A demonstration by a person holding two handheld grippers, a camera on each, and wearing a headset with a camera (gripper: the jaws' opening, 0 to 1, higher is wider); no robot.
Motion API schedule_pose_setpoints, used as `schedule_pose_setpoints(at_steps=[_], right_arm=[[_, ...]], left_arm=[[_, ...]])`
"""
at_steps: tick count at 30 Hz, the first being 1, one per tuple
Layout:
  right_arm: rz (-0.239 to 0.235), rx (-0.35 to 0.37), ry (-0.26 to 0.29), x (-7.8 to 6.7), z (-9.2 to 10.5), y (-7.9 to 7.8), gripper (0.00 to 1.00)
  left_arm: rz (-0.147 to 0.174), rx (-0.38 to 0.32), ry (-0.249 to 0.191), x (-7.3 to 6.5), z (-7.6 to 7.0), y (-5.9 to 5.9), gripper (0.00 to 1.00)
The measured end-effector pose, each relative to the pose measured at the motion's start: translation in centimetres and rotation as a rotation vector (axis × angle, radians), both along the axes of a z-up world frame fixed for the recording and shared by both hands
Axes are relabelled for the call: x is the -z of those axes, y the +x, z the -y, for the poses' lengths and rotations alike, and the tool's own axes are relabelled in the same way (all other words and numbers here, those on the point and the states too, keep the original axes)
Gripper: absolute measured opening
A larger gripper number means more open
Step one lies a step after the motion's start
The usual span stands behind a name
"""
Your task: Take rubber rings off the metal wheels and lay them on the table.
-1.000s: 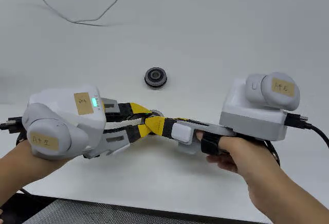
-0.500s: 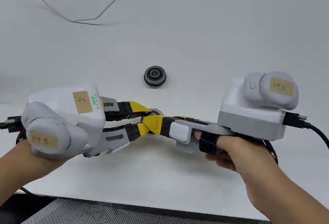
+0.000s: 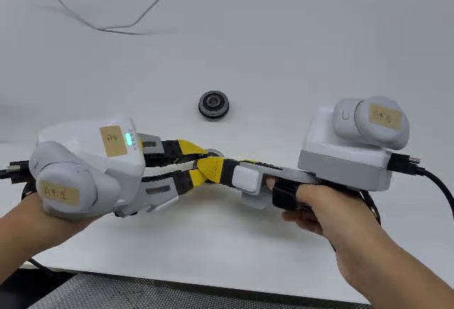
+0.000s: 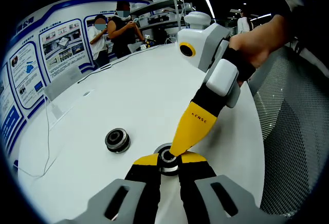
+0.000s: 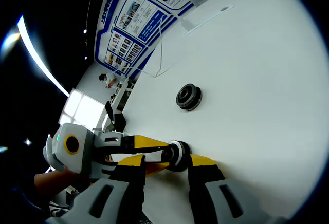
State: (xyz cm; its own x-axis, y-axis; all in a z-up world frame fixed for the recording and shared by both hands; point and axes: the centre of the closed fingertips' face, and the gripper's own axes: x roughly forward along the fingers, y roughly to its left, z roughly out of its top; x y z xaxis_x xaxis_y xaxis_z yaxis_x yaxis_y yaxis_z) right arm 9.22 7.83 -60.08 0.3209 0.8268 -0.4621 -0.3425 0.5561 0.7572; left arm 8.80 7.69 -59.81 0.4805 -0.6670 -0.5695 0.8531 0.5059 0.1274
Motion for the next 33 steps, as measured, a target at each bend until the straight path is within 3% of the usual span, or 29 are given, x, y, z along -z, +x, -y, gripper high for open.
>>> schedule_pose_setpoints(at_steps=[7, 18, 33], right_arm=[[-0.034, 0.016, 0.004, -0.17, -0.03, -0.15, 0.37], [-0.027, 0.024, -0.022, 0.09, -0.05, -0.23, 0.39], [-0.017, 0.028, 0.029, -0.43, 0.61, -0.25, 0.34]], left_arm=[[0.003, 0.000, 0.002, 0.00, -0.01, -0.03, 0.13], [0.001, -0.003, -0.001, -0.02, -0.05, -0.06, 0.13], [0.002, -0.008, -0.004, 0.06, -0.20, -0.08, 0.13]])
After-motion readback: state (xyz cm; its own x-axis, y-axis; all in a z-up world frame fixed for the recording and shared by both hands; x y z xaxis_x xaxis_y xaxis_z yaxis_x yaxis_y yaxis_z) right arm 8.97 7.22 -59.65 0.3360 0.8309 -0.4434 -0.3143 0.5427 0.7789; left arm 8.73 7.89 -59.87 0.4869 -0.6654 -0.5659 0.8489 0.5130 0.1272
